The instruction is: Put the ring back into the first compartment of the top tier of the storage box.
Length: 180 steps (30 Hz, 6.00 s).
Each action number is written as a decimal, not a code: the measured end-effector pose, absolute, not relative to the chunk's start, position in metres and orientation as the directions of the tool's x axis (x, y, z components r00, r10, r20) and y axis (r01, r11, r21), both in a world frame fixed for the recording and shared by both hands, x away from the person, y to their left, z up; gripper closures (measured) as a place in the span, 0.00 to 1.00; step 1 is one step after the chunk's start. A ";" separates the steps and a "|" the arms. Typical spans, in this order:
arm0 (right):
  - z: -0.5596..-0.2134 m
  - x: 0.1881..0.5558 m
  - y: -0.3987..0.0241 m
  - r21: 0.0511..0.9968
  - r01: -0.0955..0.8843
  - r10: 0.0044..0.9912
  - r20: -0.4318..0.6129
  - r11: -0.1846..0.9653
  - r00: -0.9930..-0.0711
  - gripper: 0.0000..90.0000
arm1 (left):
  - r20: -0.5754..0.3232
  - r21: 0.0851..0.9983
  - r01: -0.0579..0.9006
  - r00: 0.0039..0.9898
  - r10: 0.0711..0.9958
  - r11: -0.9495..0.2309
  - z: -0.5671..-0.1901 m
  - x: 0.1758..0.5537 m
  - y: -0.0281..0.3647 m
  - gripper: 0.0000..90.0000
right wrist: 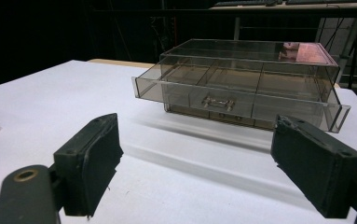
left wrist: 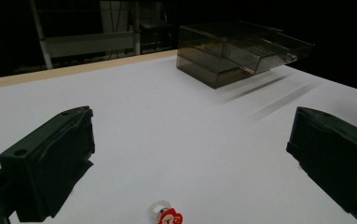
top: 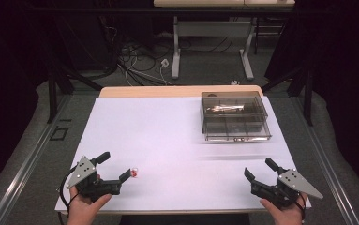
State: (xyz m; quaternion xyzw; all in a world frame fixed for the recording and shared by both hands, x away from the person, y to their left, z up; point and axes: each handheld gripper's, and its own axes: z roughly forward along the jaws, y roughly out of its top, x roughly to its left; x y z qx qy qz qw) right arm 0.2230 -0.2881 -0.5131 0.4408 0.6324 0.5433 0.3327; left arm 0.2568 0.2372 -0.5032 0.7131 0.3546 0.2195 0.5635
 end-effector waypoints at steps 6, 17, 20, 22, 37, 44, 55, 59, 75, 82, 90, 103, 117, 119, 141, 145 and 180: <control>-0.512 0.222 -0.288 0.979 0.202 0.918 0.050 0.034 -0.394 0.17 | -0.082 0.953 0.272 0.651 0.754 -0.131 -0.505 0.260 0.234 0.00; -0.514 0.220 -0.287 0.978 0.198 0.915 0.022 0.064 -0.403 0.17 | -0.107 0.943 0.303 0.660 0.744 -0.134 -0.513 0.271 0.224 0.02; -0.514 0.220 -0.287 0.977 0.203 0.918 0.022 0.064 -0.397 0.17 | -0.087 0.938 0.308 0.653 0.753 -0.159 -0.513 0.272 0.223 0.04; -0.515 0.220 -0.288 0.974 0.216 0.915 0.029 0.065 -0.402 0.17 | -0.060 0.932 0.311 0.641 0.765 -0.187 -0.514 0.273 0.221 0.07; -0.519 0.217 -0.289 0.960 0.273 0.902 0.061 0.065 -0.428 0.17 | -0.041 0.876 0.404 0.608 0.793 -0.264 -0.525 0.284 0.214 0.24; -0.520 0.217 -0.289 0.954 0.293 0.901 0.071 0.064 -0.428 0.17 | -0.054 0.849 0.443 0.615 0.787 -0.287 -0.530 0.287 0.211 0.28; -0.521 0.219 -0.290 0.953 0.299 0.899 0.084 0.054 -0.430 0.17 | -0.093 0.802 0.525 0.581 0.809 -0.284 -0.538 0.291 0.212 0.31; -0.522 0.219 -0.290 0.953 0.300 0.898 0.091 0.047 -0.430 0.17 | -0.087 0.788 0.536 0.584 0.807 -0.304 -0.540 0.293 0.213 0.31; -0.523 0.221 -0.291 0.948 0.317 0.898 0.106 0.039 -0.426 0.17 | -0.085 0.722 0.577 0.621 0.779 -0.381 -0.549 0.297 0.210 0.41; -0.523 0.220 -0.291 0.947 0.320 0.898 0.107 0.039 -0.426 0.17 | -0.073 0.702 0.584 0.628 0.775 -0.407 -0.550 0.297 0.208 0.49; -0.523 0.220 -0.291 0.947 0.320 0.897 0.114 0.032 -0.427 0.17 | -0.077 0.685 0.596 0.632 0.771 -0.419 -0.551 0.297 0.207 0.56; -0.523 0.221 -0.291 0.947 0.319 0.897 0.114 0.033 -0.428 0.17 | -0.059 0.655 0.611 0.628 0.776 -0.445 -0.553 0.298 0.207 0.69; -0.523 0.220 -0.291 0.947 0.320 0.897 0.114 0.032 -0.427 0.17 | -0.065 0.641 0.627 0.618 0.783 -0.442 -0.554 0.299 0.208 0.75; -0.523 0.220 -0.291 0.947 0.319 0.897 0.112 0.033 -0.428 0.17 | -0.064 0.641 0.627 0.619 0.783 -0.443 -0.554 0.299 0.208 0.75; -0.523 0.221 -0.292 0.948 0.316 0.896 0.106 0.040 -0.430 0.17 | -0.079 0.641 0.639 0.607 0.791 -0.426 -0.553 0.299 0.207 0.76; -0.523 0.221 -0.292 0.948 0.315 0.896 0.107 0.038 -0.431 0.17 | -0.079 0.656 0.632 0.602 0.794 -0.414 -0.551 0.298 0.208 0.76; -0.523 0.221 -0.293 0.948 0.316 0.897 0.110 0.034 -0.429 0.17 | -0.169 0.744 0.618 0.544 0.822 -0.256 -0.534 0.290 0.217 0.76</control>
